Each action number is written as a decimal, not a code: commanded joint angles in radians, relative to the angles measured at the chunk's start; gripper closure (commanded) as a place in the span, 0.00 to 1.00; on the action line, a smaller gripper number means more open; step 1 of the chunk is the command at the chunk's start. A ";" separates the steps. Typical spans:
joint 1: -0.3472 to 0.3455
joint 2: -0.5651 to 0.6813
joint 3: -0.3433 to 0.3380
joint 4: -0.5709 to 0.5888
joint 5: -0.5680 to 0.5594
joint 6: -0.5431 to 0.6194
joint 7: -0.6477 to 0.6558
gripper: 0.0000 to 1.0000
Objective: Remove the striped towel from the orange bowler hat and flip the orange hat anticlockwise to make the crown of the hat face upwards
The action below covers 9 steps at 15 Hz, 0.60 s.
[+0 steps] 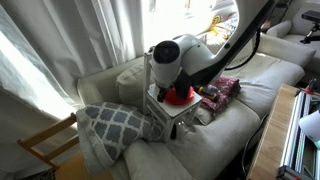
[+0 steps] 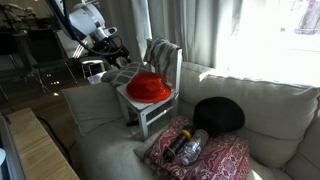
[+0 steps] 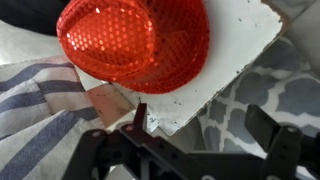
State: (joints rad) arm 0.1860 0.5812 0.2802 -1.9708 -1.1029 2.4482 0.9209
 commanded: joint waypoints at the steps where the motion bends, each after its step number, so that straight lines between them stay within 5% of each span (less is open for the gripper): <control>1: -0.177 -0.140 0.067 -0.147 0.189 0.188 -0.262 0.00; 5: -0.450 -0.215 0.292 -0.242 0.456 0.179 -0.571 0.00; 9: -0.642 -0.296 0.453 -0.267 0.763 0.114 -0.844 0.00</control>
State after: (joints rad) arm -0.3245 0.3703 0.6192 -2.1855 -0.5329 2.6132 0.2479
